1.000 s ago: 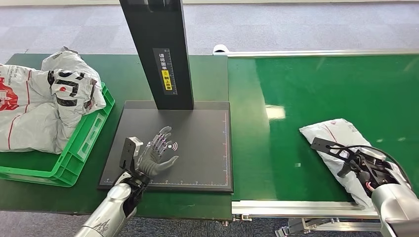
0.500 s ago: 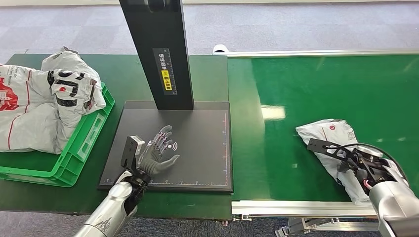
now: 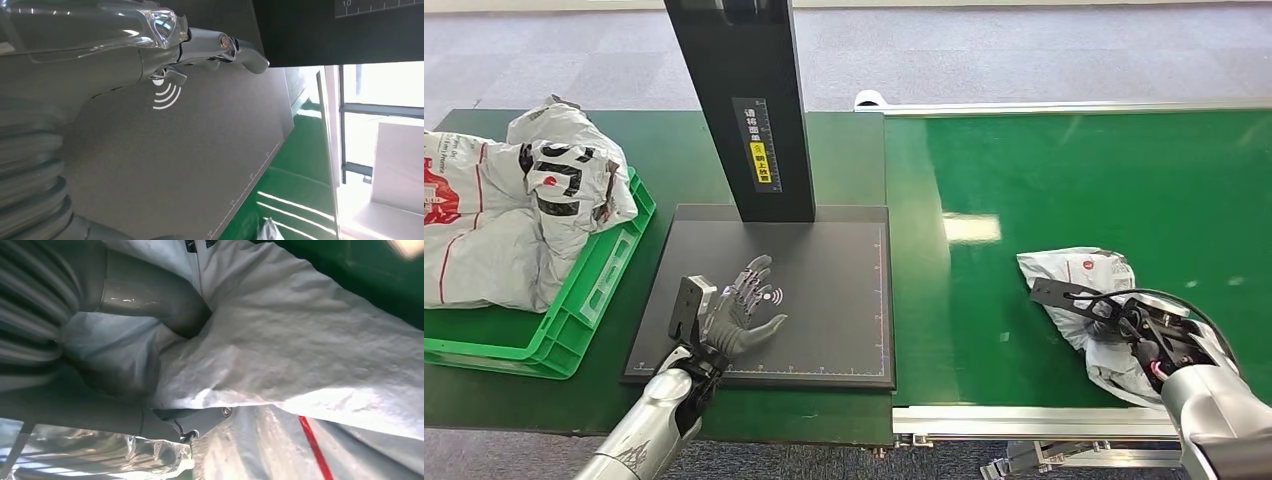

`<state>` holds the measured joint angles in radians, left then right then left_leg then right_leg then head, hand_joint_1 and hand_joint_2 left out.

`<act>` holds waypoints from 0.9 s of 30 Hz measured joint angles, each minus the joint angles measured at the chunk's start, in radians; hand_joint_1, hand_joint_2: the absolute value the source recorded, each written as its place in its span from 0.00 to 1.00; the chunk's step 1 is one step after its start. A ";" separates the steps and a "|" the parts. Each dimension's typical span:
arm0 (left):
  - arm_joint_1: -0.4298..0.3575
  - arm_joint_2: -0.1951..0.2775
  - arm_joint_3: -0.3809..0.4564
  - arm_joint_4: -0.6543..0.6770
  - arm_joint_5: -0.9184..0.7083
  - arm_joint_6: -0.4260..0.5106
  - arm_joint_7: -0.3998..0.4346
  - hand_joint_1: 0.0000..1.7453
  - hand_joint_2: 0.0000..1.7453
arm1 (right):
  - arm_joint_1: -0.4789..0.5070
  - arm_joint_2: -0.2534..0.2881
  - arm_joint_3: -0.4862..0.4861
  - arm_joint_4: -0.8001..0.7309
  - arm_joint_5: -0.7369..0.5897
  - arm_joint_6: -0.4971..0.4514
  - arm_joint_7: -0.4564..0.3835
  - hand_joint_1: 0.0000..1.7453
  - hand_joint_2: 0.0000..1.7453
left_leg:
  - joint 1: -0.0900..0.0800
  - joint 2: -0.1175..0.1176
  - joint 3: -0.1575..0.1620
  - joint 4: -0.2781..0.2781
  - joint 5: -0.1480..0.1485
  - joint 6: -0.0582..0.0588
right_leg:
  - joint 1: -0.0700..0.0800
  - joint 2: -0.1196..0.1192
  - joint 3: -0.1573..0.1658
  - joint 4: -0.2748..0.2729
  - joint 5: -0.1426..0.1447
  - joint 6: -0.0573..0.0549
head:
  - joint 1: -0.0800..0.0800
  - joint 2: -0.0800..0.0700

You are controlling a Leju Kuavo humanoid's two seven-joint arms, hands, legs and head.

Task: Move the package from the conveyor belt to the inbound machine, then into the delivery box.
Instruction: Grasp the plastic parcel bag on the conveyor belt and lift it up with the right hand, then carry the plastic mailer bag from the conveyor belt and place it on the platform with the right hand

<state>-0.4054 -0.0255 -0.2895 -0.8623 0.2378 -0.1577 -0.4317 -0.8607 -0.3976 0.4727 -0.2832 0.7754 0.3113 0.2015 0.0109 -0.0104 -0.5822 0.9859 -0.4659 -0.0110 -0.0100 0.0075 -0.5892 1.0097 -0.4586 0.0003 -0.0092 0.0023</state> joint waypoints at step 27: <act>0.035 0.018 0.018 -0.062 0.009 0.025 0.004 0.00 1.00 | -0.005 0.089 -0.282 -0.168 -0.210 -0.504 -0.466 1.00 1.00 | 0.000 -0.001 -0.001 0.000 0.000 0.000 | 0.000 -0.002 0.000 0.000 0.000 0.000 | 0.000 0.000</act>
<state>-0.3701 -0.0072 -0.2720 -0.9245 0.2472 -0.1331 -0.4278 -0.8654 -0.3091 0.1908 -0.4517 0.5650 -0.1925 -0.2644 0.0109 -0.0112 -0.5829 0.9859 -0.4655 -0.0111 -0.0100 0.0060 -0.5897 1.0099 -0.4587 0.0003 -0.0092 0.0020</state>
